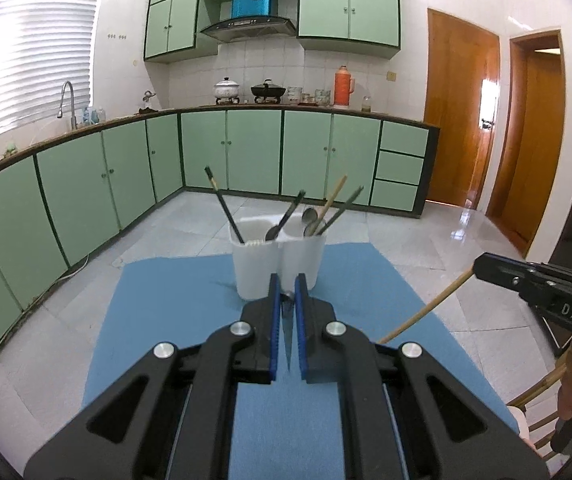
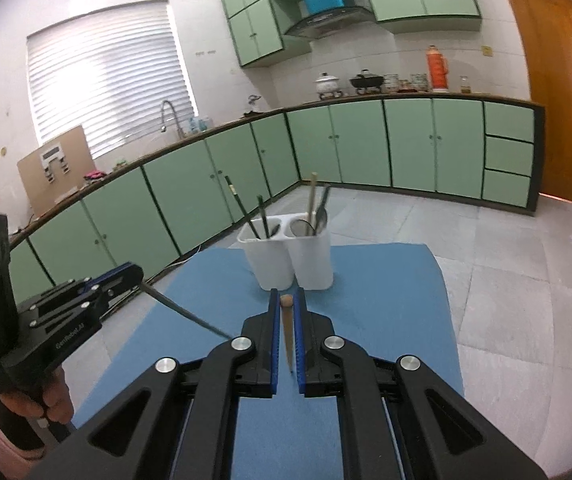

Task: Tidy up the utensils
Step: 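Lift both chopsticks from the mat and carry them over the caddy, then lower both chopsticks into the caddy and open both tools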

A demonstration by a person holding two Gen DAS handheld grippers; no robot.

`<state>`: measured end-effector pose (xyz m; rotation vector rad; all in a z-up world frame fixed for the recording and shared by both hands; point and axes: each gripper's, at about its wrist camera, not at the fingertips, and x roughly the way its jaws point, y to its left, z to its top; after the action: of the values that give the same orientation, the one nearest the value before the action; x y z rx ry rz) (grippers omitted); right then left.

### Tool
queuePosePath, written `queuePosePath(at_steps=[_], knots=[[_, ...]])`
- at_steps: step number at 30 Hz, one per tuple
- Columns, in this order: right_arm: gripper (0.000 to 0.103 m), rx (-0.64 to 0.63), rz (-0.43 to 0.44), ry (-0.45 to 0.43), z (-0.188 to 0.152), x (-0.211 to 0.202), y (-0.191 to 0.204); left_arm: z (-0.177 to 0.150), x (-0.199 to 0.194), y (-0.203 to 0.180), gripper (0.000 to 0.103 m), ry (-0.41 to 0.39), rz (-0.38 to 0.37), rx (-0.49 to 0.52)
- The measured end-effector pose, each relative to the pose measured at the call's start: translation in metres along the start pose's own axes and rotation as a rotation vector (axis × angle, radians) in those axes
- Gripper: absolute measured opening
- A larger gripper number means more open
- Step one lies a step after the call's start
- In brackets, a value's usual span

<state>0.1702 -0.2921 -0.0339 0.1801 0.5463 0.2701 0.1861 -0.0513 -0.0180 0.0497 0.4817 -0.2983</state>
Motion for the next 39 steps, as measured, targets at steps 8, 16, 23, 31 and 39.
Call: queuePosePath(at_steps=[8, 16, 23, 31, 39], knots=[[0.007, -0.071, 0.035, 0.03, 0.023, 0.006, 0.013, 0.022, -0.002, 0.004, 0.006, -0.009, -0.032, 0.022], [0.007, -0.123, 0.062, 0.008, 0.048, 0.001, 0.021, 0.037, -0.01, 0.007, 0.006, -0.047, -0.039, 0.03], [0.007, -0.184, 0.067, -0.041, 0.082, -0.004, 0.035, 0.07, -0.015, 0.015, 0.006, -0.117, -0.024, 0.027], [0.006, -0.187, 0.076, -0.132, 0.137, -0.004, 0.044, 0.113, -0.007, 0.026, 0.006, -0.183, -0.012, -0.001], [0.006, -0.15, 0.073, -0.199, 0.184, 0.012, 0.041, 0.151, 0.016, 0.032, 0.006, -0.233, 0.013, -0.02]])
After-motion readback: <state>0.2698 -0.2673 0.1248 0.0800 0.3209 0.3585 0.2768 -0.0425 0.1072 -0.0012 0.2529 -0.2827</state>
